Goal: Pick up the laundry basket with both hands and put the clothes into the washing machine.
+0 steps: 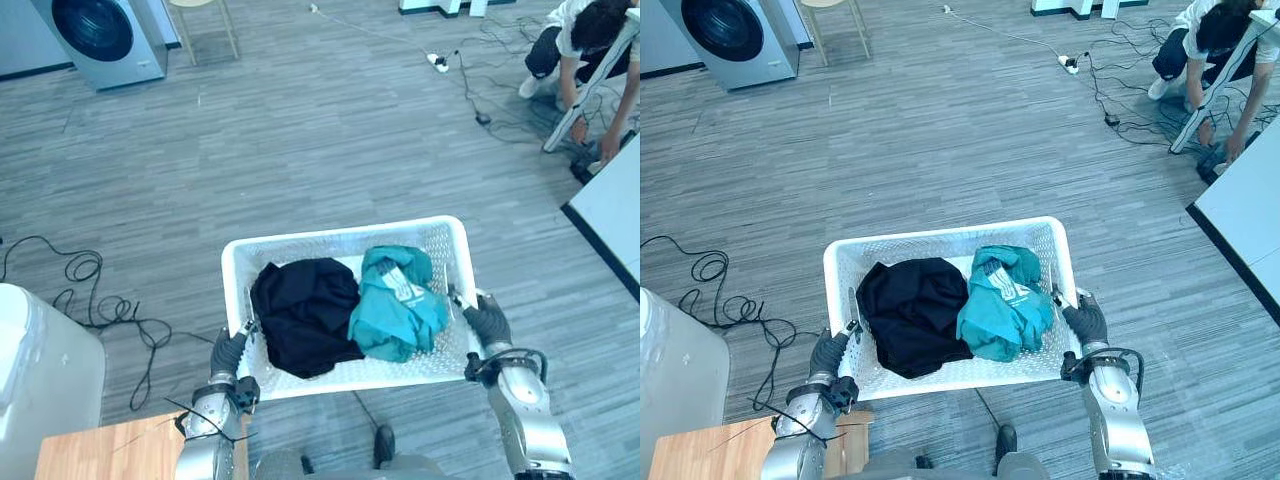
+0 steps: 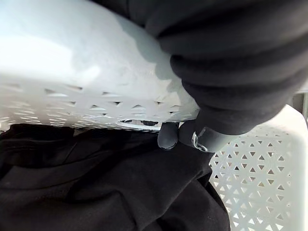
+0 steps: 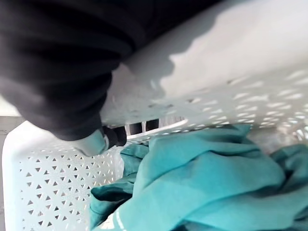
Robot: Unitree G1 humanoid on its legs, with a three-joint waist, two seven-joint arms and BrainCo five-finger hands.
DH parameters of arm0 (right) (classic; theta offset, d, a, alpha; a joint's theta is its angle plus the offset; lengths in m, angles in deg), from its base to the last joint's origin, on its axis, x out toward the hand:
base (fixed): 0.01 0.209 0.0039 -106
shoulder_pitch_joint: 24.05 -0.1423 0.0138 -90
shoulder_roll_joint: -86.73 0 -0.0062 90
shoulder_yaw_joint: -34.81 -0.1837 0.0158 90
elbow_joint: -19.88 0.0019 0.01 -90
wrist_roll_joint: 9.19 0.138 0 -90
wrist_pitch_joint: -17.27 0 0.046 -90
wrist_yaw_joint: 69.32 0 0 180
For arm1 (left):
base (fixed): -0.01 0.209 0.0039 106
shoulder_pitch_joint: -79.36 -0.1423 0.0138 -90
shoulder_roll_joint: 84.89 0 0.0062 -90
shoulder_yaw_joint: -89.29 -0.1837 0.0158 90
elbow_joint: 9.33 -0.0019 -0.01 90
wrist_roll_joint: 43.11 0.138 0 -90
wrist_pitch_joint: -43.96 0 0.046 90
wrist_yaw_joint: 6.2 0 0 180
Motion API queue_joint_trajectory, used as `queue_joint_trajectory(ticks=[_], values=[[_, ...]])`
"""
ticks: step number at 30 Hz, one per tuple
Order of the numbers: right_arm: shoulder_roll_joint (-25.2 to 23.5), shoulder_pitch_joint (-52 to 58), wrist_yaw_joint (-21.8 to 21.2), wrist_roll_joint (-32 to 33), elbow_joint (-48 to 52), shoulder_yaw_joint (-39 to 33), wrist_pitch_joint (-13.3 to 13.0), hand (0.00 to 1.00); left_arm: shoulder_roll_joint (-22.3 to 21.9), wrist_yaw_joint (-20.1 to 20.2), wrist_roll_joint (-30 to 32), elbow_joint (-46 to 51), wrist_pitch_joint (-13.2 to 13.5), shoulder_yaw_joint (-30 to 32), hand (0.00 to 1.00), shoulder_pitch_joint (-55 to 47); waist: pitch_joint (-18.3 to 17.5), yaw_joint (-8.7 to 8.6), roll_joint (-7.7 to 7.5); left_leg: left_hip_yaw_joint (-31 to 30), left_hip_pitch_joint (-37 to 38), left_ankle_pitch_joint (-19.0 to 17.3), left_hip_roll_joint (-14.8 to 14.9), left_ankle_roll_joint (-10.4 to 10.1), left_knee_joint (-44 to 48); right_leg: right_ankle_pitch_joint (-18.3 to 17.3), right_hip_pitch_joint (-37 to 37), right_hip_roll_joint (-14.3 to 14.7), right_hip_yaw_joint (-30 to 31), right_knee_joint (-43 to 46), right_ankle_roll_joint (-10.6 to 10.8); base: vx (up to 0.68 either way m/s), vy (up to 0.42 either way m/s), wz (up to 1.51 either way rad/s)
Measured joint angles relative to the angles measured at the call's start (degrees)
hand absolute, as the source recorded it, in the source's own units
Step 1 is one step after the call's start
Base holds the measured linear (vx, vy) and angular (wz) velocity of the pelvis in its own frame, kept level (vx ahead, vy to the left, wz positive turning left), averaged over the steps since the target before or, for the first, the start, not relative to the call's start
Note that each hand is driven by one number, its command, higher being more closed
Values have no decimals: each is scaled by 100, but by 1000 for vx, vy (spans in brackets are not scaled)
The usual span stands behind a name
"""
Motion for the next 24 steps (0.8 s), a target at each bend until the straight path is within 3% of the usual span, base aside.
queue_joint_trajectory(ticks=[2,6,10,15,18,21,23,24], values=[[-77,58,1,28,-8,55,0,100,102,-9,-5,-6,-1,21,100,-7,1,32,-106,-11,52,91,-123,102,-158,12,-5,-103,-45,-18,60,18,138,7],[-177,94,0,47,-107,206,15,100,127,-27,-11,-12,7,145,100,-203,14,129,-114,-66,185,113,-384,140,-145,20,199,-343,-110,-68,157,24,154,15],[-262,142,-5,47,-107,215,15,100,154,-26,-4,58,10,166,100,-291,17,219,-130,-102,248,157,-459,216,-229,19,250,-407,-186,-80,158,18,54,8],[-272,143,-7,47,-107,285,16,100,154,-26,-4,60,31,213,100,-363,25,214,-161,-192,295,209,-497,296,-548,20,222,-397,-223,-181,159,4,-6,5],[-280,143,-5,47,-107,296,15,100,148,-26,-5,65,47,230,100,-374,78,211,-223,-193,250,200,-471,272,-462,-136,233,-397,-300,-145,332,7,-43,7],[-372,129,10,47,-60,297,15,100,220,-26,-5,146,48,270,100,-351,388,217,-305,-80,-375,103,-90,123,1301,-499,416,-269,-366,123,203,7,-95,17],[-362,188,9,46,23,320,17,100,182,-26,-11,309,48,276,100,-502,483,378,-186,234,-966,431,534,87,3021,-687,730,43,-345,128,102,70,-47,-11],[-379,187,10,46,87,332,19,100,217,-26,-14,325,56,280,100,-513,499,408,-275,362,-1333,436,649,28,3459,-816,794,18,-319,150,106,164,-20,-3]])
